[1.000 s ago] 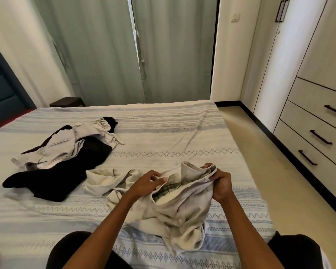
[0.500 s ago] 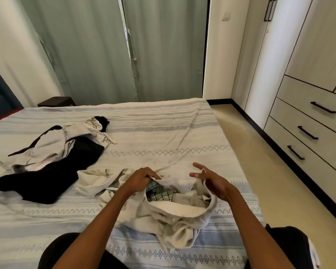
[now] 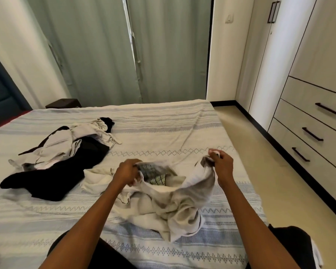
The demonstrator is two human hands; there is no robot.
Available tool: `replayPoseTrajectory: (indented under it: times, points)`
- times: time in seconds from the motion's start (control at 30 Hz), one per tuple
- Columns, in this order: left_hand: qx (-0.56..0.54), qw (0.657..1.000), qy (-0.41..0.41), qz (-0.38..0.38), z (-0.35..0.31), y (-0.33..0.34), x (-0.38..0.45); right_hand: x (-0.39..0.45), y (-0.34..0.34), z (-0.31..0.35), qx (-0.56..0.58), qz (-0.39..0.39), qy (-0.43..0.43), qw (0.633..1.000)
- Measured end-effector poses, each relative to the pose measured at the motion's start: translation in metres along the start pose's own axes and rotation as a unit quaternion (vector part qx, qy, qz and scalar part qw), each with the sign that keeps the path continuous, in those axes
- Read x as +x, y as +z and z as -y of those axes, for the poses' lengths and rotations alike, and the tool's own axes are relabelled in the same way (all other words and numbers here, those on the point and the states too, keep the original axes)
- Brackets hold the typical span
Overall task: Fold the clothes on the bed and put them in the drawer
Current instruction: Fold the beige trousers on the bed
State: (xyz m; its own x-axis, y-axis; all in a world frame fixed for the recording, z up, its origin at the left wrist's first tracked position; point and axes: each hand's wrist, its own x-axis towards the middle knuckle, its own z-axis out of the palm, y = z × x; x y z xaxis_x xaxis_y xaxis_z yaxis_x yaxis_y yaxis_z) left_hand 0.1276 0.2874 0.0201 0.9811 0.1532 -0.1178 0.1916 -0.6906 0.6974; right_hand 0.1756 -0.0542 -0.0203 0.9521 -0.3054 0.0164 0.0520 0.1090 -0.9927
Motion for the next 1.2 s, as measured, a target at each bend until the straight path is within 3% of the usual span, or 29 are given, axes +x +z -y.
replayPoseTrajectory:
  times: [0.1,0.17,0.33,0.43,0.53,0.67,0.73,0.83,0.9,0.97,1.03,1.13,1.2]
  points:
    - [-0.239,0.967,0.011,-0.085,-0.019,-0.022,0.024,0.007,0.005,0.042,0.076,-0.094,-0.053,0.991]
    - [-0.338,0.933,0.025,-0.123,-0.044,-0.038,0.046,0.016,0.011,0.082,0.115,-0.142,-0.082,0.98]
    - [-0.322,0.892,0.203,-0.243,-0.151,-0.092,0.076,0.036,0.025,0.213,0.221,-0.14,-0.221,0.939]
    - [-0.329,0.855,0.291,-0.277,-0.199,-0.114,0.064,0.036,0.016,0.254,0.213,-0.098,-0.298,0.925]
    - [-0.266,0.877,0.266,-0.3,-0.182,-0.108,0.057,0.037,0.003,0.218,0.117,-0.045,-0.288,0.949]
    - [-0.069,0.96,0.145,-0.228,-0.069,-0.062,0.063,0.021,-0.017,0.096,-0.145,-0.029,-0.136,0.98]
    - [0.079,0.98,0.104,-0.152,0.016,-0.021,0.065,0.004,-0.031,0.02,-0.298,0.037,-0.026,0.953]
    - [0.129,0.992,-0.004,0.01,0.107,0.04,0.026,-0.036,-0.046,-0.077,-0.475,0.12,0.097,0.866]
    - [0.115,0.992,-0.036,0.039,0.13,0.066,0.001,-0.056,-0.049,-0.106,-0.597,0.1,0.041,0.795]
    - [0.142,0.989,-0.006,-0.031,0.137,0.082,-0.01,-0.063,-0.044,-0.115,-0.591,0.043,-0.125,0.796]
    - [0.198,0.973,0.058,-0.102,0.137,0.093,-0.014,-0.063,-0.035,-0.117,-0.543,0.073,-0.249,0.799]
    - [0.294,0.939,0.153,-0.094,0.13,0.098,-0.011,-0.057,-0.02,-0.12,-0.595,0.206,-0.286,0.723]
    - [0.314,0.921,0.207,-0.104,0.12,0.1,-0.014,-0.057,-0.012,-0.123,-0.646,0.223,-0.261,0.681]
